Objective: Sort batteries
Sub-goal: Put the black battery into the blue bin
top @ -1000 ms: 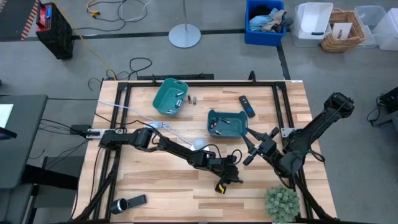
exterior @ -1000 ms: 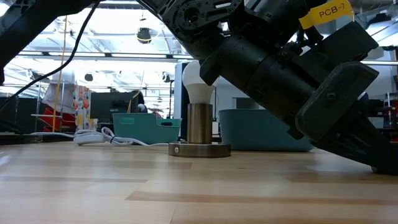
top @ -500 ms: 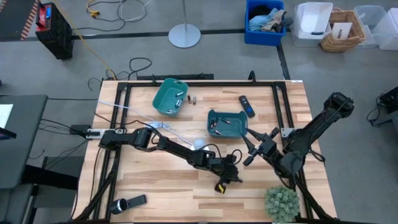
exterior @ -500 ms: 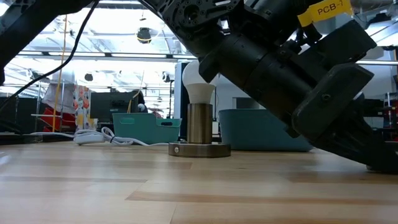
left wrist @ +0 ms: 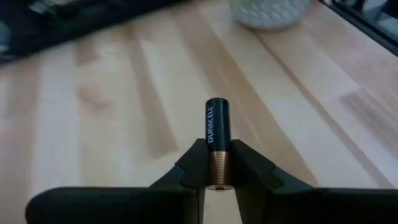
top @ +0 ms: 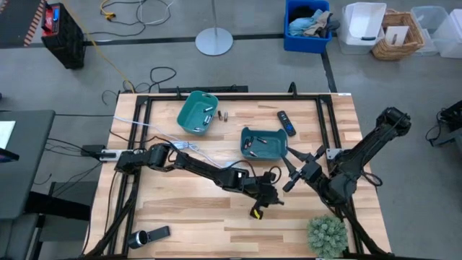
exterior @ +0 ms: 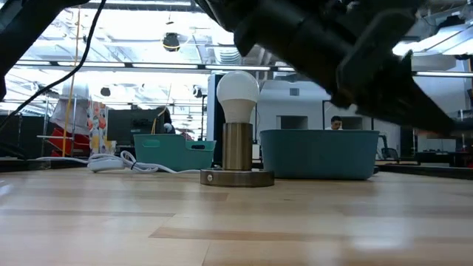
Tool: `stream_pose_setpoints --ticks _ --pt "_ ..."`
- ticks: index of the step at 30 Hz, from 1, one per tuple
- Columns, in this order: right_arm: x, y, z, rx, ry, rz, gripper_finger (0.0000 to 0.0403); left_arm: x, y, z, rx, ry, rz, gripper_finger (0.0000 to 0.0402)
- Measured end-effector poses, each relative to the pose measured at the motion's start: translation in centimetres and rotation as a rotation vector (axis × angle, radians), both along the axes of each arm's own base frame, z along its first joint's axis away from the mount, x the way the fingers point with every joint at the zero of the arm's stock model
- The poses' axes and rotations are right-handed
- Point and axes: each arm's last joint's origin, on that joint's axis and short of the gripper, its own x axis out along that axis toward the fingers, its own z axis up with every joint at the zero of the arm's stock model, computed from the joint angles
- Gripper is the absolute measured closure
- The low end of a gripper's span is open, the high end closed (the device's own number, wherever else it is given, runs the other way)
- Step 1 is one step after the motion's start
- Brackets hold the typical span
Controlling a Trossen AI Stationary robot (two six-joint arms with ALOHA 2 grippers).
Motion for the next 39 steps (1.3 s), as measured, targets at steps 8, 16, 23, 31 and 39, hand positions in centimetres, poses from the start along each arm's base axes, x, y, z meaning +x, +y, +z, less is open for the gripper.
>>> stream_pose_setpoints --ticks 8,16,23,31,39 --pt "0.6 -0.4 3.9 -0.074 0.081 -0.027 0.0253 0.1 2.2 1.4 -0.018 -0.006 0.051 0.0354" --pt "0.9 -0.7 6.3 -0.125 0.122 -0.018 0.0253 0.1 5.6 4.2 -0.037 -0.059 0.1 0.0354" --pt "1.2 -1.2 6.5 -0.141 0.137 -0.032 0.0253 -0.6 9.8 7.4 -0.021 -0.086 0.167 0.0354" --pt "1.8 -2.0 6.5 -0.155 0.147 -0.054 0.0253 -1.8 15.5 8.4 -0.028 -0.02 0.258 0.0354" --pt "2.1 -2.9 6.7 -0.175 0.162 -0.071 0.0253 -2.3 18.1 7.9 -0.036 0.033 0.298 0.0354"
